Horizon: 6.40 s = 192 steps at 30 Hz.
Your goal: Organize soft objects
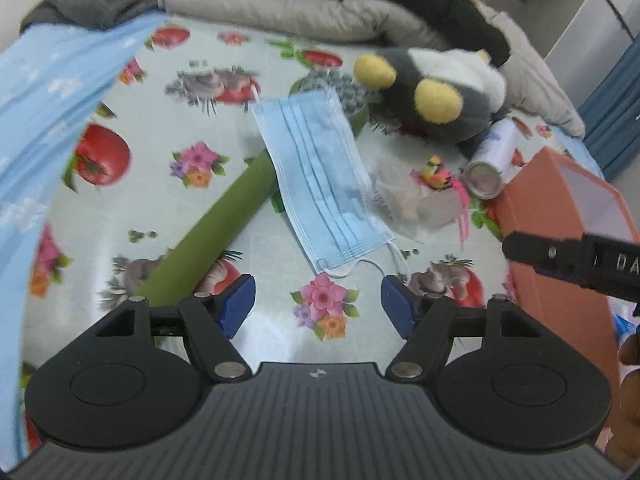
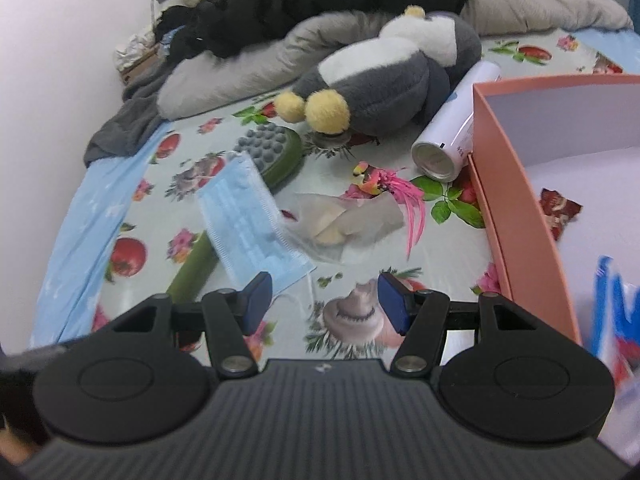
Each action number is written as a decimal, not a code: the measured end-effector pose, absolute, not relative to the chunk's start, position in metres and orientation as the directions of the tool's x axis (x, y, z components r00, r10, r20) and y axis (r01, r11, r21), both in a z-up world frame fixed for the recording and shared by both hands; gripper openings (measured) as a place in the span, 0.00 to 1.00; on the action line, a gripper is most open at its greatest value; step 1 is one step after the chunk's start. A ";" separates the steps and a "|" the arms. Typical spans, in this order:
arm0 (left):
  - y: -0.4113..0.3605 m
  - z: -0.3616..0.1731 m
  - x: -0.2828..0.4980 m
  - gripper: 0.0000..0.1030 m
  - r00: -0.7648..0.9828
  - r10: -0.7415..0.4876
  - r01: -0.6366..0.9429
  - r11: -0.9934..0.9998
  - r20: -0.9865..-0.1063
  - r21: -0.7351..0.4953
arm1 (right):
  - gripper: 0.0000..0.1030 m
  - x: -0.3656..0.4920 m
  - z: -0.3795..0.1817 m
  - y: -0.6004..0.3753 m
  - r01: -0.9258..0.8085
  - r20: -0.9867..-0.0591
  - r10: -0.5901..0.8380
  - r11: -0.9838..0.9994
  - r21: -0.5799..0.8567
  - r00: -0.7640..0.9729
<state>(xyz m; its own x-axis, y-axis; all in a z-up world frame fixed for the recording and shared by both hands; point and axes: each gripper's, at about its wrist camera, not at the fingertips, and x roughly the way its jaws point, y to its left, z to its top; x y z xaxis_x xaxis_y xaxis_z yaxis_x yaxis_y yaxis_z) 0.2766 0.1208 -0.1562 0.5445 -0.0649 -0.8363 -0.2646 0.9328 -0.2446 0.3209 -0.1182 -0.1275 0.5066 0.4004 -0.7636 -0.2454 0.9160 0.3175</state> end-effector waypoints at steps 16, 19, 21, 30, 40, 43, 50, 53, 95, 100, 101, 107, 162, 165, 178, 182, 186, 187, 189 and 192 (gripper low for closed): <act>0.130 -0.220 0.354 0.59 0.543 -0.061 -0.279 0.927 -0.837 -0.249 | 0.56 0.407 -0.199 -0.101 -0.102 -0.812 0.369 0.926 0.364 0.452; 0.131 -0.221 0.363 0.47 0.546 -0.068 -0.278 0.926 -0.835 -0.257 | 0.50 0.416 -0.210 -0.100 -0.072 -0.825 0.370 0.923 0.377 0.427; 0.133 -0.221 0.365 0.43 0.548 -0.072 -0.290 0.918 -0.833 -0.270 | 0.48 0.419 -0.213 -0.099 -0.065 -0.828 0.369 0.923 0.378 0.423; 0.125 -0.218 0.359 0.01 0.539 -0.074 -0.280 0.924 -0.839 -0.262 | 0.13 0.413 -0.204 -0.089 -0.127 -0.828 0.334 0.942 0.310 0.450; 0.122 -0.194 0.327 0.00 0.573 -0.109 -0.287 0.902 -0.812 -0.323 | 0.04 0.379 -0.185 -0.105 -0.148 -0.818 0.336 0.942 0.302 0.466; 0.121 -0.191 0.319 0.00 0.573 -0.104 -0.293 0.900 -0.813 -0.322 | 0.04 0.369 -0.183 -0.109 -0.149 -0.819 0.337 0.941 0.303 0.465; 0.130 -0.200 0.323 0.02 0.570 -0.098 -0.323 0.886 -0.816 -0.332 | 0.07 0.367 -0.180 -0.116 -0.117 -0.801 0.333 0.941 0.319 0.498; 0.135 -0.204 0.329 0.30 0.582 -0.090 -0.337 0.877 -0.808 -0.341 | 0.12 0.378 -0.184 -0.117 -0.106 -0.807 0.333 0.940 0.324 0.488; 0.126 -0.153 0.215 0.01 0.615 -0.152 -0.311 0.855 -0.774 -0.415 | 0.11 0.289 -0.148 -0.119 -0.189 -0.777 0.311 0.950 0.246 0.547; 0.115 -0.154 0.175 0.01 0.590 -0.199 -0.283 0.856 -0.782 -0.432 | 0.11 0.254 -0.148 -0.127 -0.188 -0.786 0.331 0.944 0.272 0.523; 0.113 -0.156 0.167 0.01 0.585 -0.199 -0.281 0.859 -0.786 -0.427 | 0.11 0.246 -0.149 -0.129 -0.189 -0.788 0.333 0.943 0.274 0.518; 0.105 -0.185 0.143 0.01 0.514 -0.261 -0.227 0.878 -0.817 -0.422 | 0.12 0.215 -0.172 -0.136 -0.188 -0.814 0.327 0.945 0.269 0.480; 0.083 -0.204 0.185 0.90 0.292 -0.028 -0.628 0.749 -0.956 -0.213 | 0.23 0.183 -0.194 -0.143 -0.810 -0.814 0.478 0.586 0.016 0.329; 0.088 -0.205 0.183 0.90 0.305 -0.044 -0.634 0.736 -0.951 -0.237 | 0.22 0.191 -0.188 -0.143 -0.766 -0.794 0.491 0.641 0.051 0.358; 0.098 -0.209 0.178 0.88 0.360 -0.105 -0.634 0.702 -0.927 -0.326 | 0.23 0.177 -0.207 -0.087 -0.731 -0.817 0.404 0.681 -0.030 0.410; 0.098 -0.210 0.178 0.86 0.370 -0.117 -0.624 0.703 -0.921 -0.340 | 0.22 0.163 -0.208 -0.081 -0.750 -0.824 0.416 0.661 -0.018 0.386; 0.097 -0.209 0.178 0.78 0.379 -0.120 -0.614 0.710 -0.918 -0.346 | 0.22 0.158 -0.204 -0.075 -0.754 -0.829 0.436 0.656 0.026 0.351; 0.097 -0.209 0.178 0.74 0.377 -0.117 -0.612 0.713 -0.919 -0.342 | 0.22 0.157 -0.205 -0.073 -0.758 -0.830 0.444 0.651 0.041 0.337; 0.098 -0.208 0.178 0.65 0.376 -0.111 -0.606 0.721 -0.920 -0.335 | 0.22 0.152 -0.205 -0.069 -0.769 -0.832 0.451 0.638 0.049 0.322; 0.099 -0.208 0.177 0.51 0.369 -0.102 -0.600 0.733 -0.924 -0.320 | 0.22 0.147 -0.206 -0.065 -0.777 -0.835 0.462 0.626 0.067 0.299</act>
